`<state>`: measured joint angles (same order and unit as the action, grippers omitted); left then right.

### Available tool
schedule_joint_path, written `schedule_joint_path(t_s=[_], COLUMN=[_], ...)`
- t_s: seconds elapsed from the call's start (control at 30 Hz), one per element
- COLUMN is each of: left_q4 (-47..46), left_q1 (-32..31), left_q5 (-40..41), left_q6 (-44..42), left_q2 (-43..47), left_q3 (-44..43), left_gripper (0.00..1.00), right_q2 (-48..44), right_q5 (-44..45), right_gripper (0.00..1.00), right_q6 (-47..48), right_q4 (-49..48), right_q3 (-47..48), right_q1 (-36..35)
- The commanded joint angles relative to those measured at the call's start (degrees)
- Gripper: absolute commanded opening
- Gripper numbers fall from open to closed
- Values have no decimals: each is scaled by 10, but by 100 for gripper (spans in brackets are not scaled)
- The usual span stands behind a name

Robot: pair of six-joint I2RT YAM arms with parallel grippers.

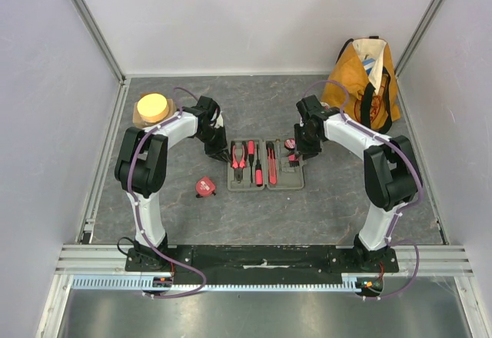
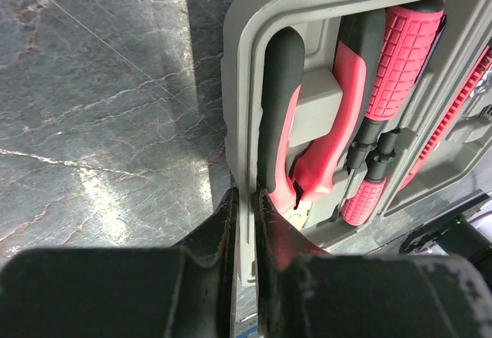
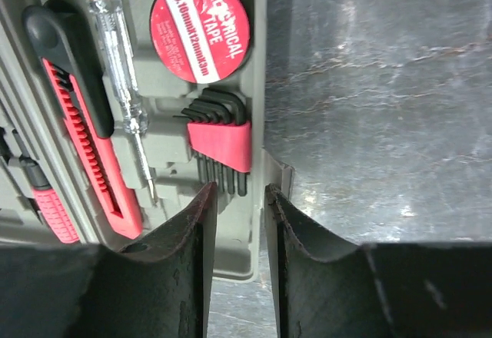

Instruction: Pack the tool kit

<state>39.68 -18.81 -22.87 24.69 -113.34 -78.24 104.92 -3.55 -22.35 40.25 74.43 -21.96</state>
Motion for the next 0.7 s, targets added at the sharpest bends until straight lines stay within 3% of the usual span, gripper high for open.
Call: schedule_joint_path(t_s=[0.0,0.27,0.67], left_q4=[-13,-14,-14], left_q1=[11,11,11], left_q5=[3,0,-10], left_q6=[15,16,20], left_q2=[-5,-5,-7], left_q3=[-2,-2,-6], left_gripper=[14,14,13], right_q2=[-28,-21,10], right_q5=[62,93,96], right_gripper=[33,15,12], right_q6=[13,9,3], right_q4=[6,-34,-54], right_q3=[31,37,26], right_q1=[2,-17,-41])
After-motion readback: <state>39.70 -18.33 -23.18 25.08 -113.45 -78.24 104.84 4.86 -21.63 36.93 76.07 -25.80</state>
